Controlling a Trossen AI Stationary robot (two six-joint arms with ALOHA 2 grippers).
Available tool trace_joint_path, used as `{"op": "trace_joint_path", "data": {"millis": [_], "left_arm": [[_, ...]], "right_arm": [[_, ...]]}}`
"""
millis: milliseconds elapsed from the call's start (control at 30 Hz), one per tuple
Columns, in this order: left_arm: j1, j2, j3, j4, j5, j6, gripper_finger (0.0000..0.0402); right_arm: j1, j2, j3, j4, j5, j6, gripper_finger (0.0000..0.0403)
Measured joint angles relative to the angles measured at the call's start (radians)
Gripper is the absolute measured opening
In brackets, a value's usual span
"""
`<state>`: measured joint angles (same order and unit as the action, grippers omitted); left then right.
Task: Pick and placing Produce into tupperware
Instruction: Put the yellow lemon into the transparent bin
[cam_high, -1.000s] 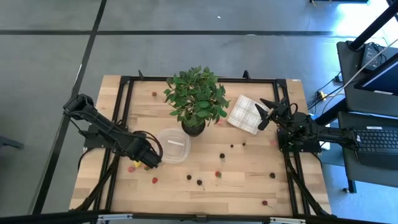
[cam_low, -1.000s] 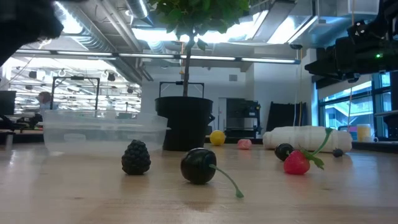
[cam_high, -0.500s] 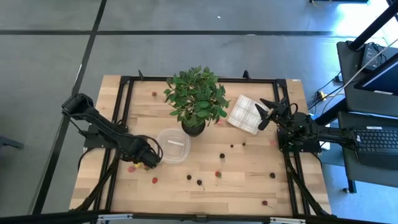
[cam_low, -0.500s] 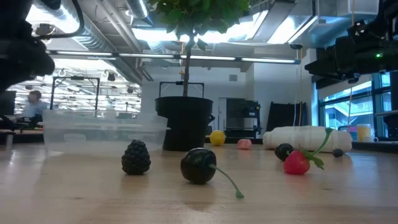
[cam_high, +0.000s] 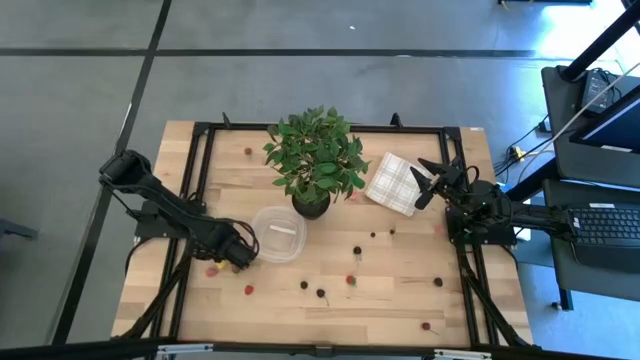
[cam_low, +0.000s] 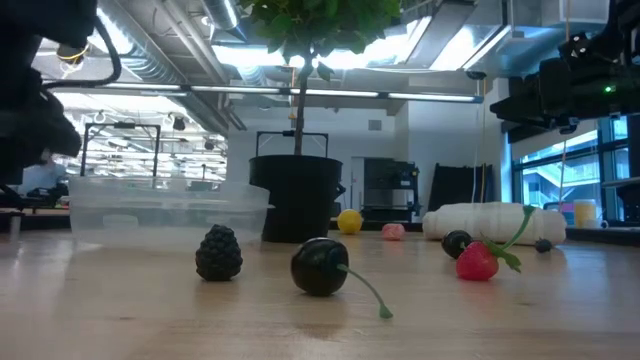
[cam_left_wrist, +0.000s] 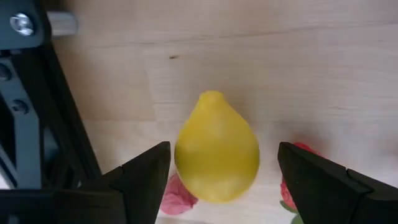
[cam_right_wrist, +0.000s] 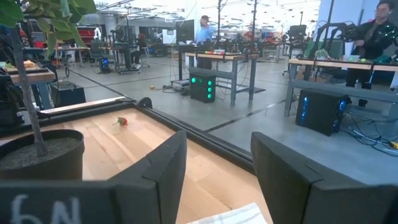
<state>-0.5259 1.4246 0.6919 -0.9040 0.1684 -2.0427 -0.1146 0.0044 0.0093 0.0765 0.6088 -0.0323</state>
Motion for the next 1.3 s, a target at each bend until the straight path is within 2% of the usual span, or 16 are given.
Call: {"op": "trace_joint_path", "data": {"millis": [567,667,933,1067,1300], "left_arm": [[0.000,-0.003,-0.062,0.072,0.037,0.036,0.0287],[0.000,-0.003,-0.062,0.076,0.037,0.037,0.0273],[0.000,-0.001,-0.063,0.082,0.029,0.038,0.0201],[0.000,-0.002,-0.063,0.080,0.028,0.048,0.0199],[0.014,0.003,-0.015,0.076,0.026,0.198,0.0206]], "right_arm": [[0.000,0.000,0.000,0.000,0.000,0.001,0.0182],[0.000,0.000,0.000,0.000,0.000,0.001,0.0182],[0.000,0.000,0.000,0.000,0.000,0.001,0.0182],[0.000,0.000,0.000,0.000,0.000,0.001,0.0182],[0.000,0.000,0.000,0.000,0.000,0.001,0.0182]]}}
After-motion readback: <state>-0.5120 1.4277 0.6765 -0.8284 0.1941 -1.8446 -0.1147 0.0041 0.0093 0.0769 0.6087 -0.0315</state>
